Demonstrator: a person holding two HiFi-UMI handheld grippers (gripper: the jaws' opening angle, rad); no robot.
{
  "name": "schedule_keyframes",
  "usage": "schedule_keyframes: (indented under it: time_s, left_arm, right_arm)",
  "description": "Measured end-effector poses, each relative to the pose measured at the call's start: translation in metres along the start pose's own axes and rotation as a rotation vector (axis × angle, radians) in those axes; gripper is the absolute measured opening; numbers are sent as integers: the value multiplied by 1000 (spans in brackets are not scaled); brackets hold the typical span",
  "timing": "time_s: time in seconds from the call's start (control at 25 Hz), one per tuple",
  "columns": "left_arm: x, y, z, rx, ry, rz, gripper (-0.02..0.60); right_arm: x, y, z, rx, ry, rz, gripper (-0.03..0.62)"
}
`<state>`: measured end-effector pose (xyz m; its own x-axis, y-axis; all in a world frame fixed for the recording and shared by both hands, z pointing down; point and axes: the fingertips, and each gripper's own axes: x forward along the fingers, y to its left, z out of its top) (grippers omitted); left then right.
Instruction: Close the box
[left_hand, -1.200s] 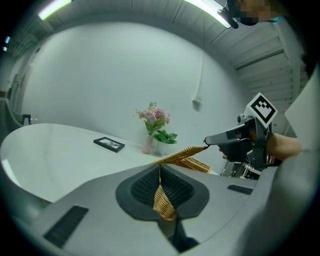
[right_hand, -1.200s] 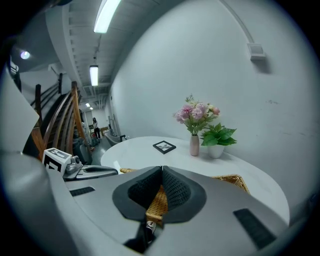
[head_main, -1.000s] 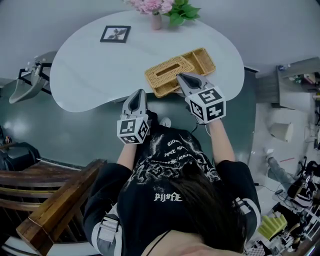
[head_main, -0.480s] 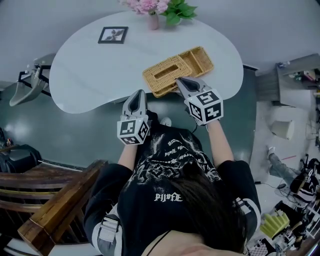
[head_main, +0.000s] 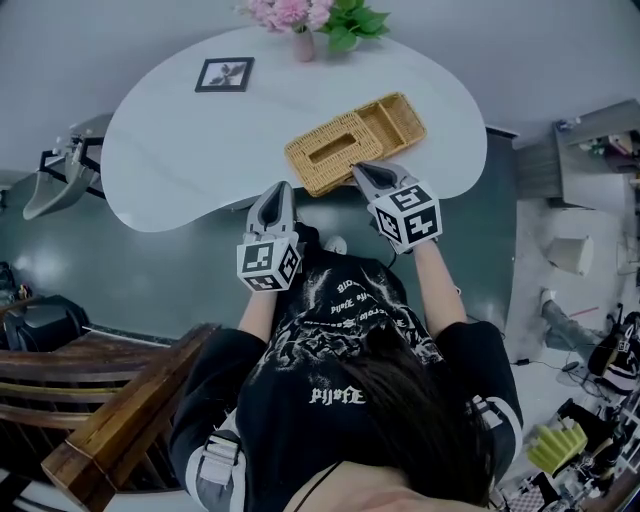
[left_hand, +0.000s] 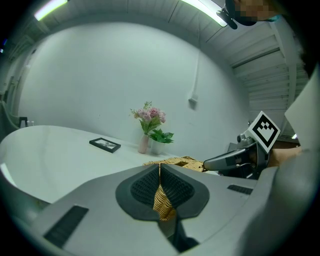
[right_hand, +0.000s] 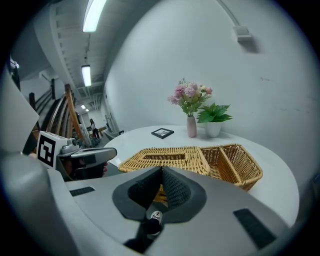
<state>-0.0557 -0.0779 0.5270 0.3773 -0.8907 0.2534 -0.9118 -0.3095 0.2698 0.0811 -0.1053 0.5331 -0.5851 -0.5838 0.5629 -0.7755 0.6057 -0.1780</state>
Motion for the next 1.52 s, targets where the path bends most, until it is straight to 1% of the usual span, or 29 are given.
schedule_keyframes:
  time_s: [0.32, 0.8, 0.84, 0.88, 0.96, 1.08, 1.16, 1.36, 1.52]
  left_arm:
    - [-3, -6, -1, 16, 10, -16, 25]
    - [-3, -8, -9, 39, 54, -33, 25]
    - [-2, -8, -10, 40, 57, -34, 25]
    - [-2, -8, -10, 40, 60, -36, 25]
    - [-1, -8, -10, 42, 65, -40, 25]
    - [1, -10, -10, 49, 70, -51, 25]
    - [3, -11, -9, 53, 71, -59, 25]
    - [6, -13, -6, 66, 69, -74, 25]
    - [7, -15, -2, 72, 62, -85, 25]
  right_arm:
    - [6, -2, -20, 26, 15, -16, 37]
    - [14, -6, -35, 69, -36, -39, 40]
    - [14, -5, -35, 68, -39, -37, 45]
    - [14, -4, -35, 65, -42, -34, 68]
    - [11, -4, -35, 63, -50, -35, 161]
    - [5, -8, -34, 72, -75, -57, 176]
    - [0, -10, -33, 77, -94, -68, 201]
    - [-12, -17, -27, 88, -155, -124, 206]
    - [-15, -20, -30, 111, -169, -140, 209]
